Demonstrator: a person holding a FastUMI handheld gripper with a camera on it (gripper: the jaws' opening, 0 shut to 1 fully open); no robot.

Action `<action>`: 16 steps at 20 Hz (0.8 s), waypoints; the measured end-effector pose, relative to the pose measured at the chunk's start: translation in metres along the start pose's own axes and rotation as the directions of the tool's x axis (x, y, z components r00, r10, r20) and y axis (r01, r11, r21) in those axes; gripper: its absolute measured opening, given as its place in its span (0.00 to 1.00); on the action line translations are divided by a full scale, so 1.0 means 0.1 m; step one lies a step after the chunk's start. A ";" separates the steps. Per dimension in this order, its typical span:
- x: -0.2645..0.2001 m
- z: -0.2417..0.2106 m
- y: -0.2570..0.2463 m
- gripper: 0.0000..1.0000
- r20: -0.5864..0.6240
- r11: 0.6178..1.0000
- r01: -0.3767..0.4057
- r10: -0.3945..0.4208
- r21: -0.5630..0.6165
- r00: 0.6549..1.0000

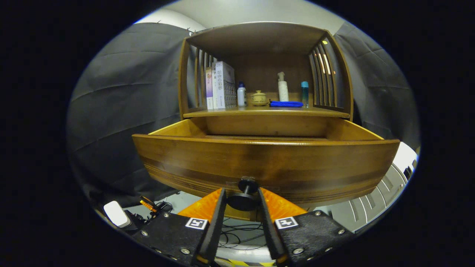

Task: Pull open the drawer, take out the items inside it, and place them on the countertop above the cabinet.

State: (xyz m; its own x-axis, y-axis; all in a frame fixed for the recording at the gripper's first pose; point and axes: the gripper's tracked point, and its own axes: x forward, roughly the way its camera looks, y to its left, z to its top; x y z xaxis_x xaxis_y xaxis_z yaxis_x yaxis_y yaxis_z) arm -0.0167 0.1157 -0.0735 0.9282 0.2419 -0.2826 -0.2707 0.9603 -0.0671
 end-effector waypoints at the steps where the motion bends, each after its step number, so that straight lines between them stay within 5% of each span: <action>1: -0.04 0.12 -0.05 0.64 0.032 1.000 -0.007 0.008 -0.015 0.999; 5: -0.21 0.52 -0.07 0.92 0.111 0.996 -0.068 0.074 -0.056 0.991; 11: -0.12 1.04 -0.17 0.93 0.139 0.993 -0.116 0.115 -0.002 0.984; 16: 0.30 1.06 -0.35 0.93 0.006 0.991 -0.134 0.134 0.025 0.991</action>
State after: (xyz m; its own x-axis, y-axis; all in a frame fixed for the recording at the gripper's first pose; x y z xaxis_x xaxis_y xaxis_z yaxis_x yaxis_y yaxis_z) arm 0.0479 0.1041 0.0215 0.8852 0.3690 -0.2832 -0.3861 0.9224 -0.0050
